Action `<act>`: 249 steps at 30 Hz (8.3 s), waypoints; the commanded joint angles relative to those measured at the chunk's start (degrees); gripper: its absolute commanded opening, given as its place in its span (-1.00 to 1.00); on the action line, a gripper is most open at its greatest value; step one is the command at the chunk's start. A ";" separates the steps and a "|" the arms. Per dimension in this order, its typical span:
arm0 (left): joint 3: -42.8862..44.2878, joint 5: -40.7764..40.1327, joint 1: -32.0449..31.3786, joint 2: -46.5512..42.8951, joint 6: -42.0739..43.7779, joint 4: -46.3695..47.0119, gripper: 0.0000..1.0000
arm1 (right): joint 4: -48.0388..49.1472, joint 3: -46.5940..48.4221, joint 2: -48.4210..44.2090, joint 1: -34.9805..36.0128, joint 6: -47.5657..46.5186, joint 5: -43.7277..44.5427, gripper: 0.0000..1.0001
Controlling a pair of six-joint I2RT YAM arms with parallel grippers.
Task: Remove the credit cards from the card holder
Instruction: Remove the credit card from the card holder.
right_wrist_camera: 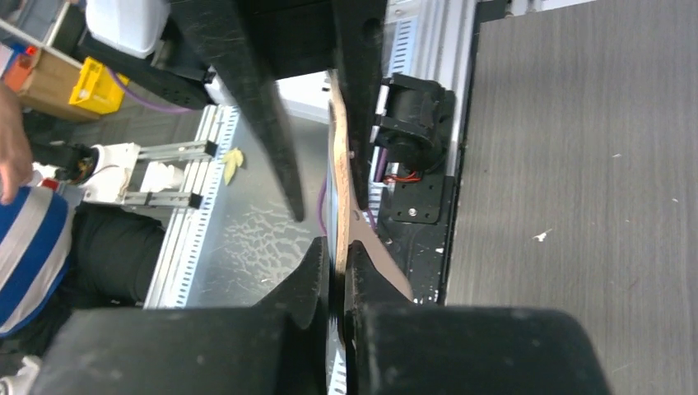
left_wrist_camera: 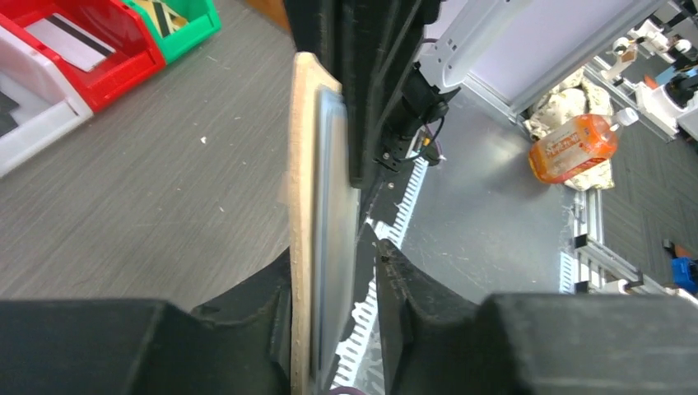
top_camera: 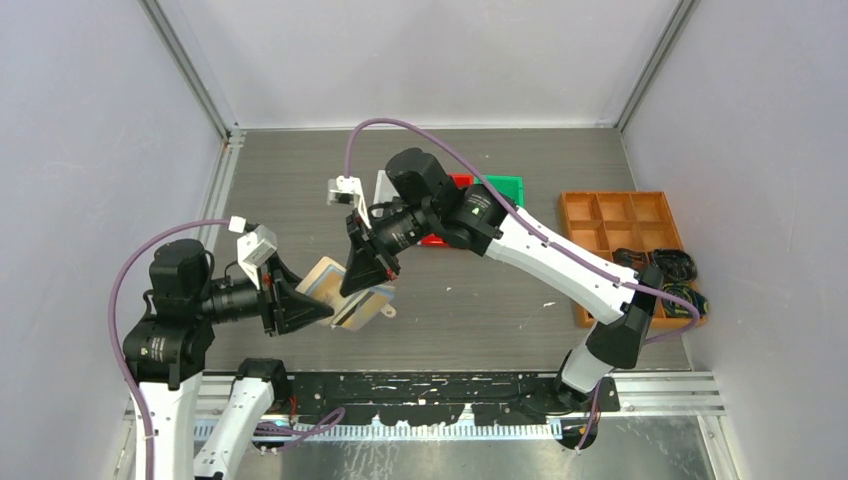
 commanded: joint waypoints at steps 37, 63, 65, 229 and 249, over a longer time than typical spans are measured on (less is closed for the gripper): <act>-13.07 -2.68 0.10 -7.07 -46.00 38.17 -0.95 | 78.74 -40.84 -18.96 -1.80 52.90 31.74 -0.47; 6.05 6.57 0.12 12.47 16.43 -23.05 -0.79 | -0.47 -0.82 -8.59 -3.00 2.02 11.77 0.01; 6.59 6.15 0.11 13.27 18.10 -25.12 -0.79 | -1.69 0.84 -6.95 -2.06 1.30 11.08 -0.02; 5.67 13.94 -0.49 8.79 -21.54 7.55 -0.91 | 58.37 -38.24 -17.99 -0.87 47.42 17.32 -0.48; 12.49 1.75 -0.60 14.19 15.56 -22.72 -1.00 | 23.70 -15.88 -18.44 -1.44 15.39 18.96 0.49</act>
